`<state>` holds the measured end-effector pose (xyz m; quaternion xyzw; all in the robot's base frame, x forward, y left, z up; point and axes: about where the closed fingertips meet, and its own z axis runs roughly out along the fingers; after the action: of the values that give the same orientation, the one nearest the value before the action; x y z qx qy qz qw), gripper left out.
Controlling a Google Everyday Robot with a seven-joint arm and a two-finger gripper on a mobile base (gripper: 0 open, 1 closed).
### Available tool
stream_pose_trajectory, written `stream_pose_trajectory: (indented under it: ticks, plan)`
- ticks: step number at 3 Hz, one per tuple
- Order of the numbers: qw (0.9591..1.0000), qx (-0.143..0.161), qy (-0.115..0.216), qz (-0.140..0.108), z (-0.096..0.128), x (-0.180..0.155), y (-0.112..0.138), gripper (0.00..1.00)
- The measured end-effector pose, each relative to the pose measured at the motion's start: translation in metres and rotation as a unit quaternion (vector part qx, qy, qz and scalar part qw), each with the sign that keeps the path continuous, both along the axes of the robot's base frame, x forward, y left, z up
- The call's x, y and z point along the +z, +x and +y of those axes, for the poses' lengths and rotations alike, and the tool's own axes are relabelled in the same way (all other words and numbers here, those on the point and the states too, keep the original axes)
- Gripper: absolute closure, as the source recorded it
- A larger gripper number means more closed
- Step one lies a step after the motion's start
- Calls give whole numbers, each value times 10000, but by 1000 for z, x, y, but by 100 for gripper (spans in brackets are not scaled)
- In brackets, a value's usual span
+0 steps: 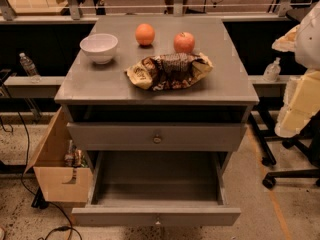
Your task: Place brown chip bag into middle drawer
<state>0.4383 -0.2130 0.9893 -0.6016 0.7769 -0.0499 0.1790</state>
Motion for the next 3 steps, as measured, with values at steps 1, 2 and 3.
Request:
stream_pose_trajectory:
  ticks: [1, 2, 3]
  plan:
    - [10000, 0, 0, -1, 0, 0, 0, 0]
    - [9999, -47, 66, -120, -1, 2, 4, 0]
    - [9978, 423, -165, -474, 24, 5, 52, 0]
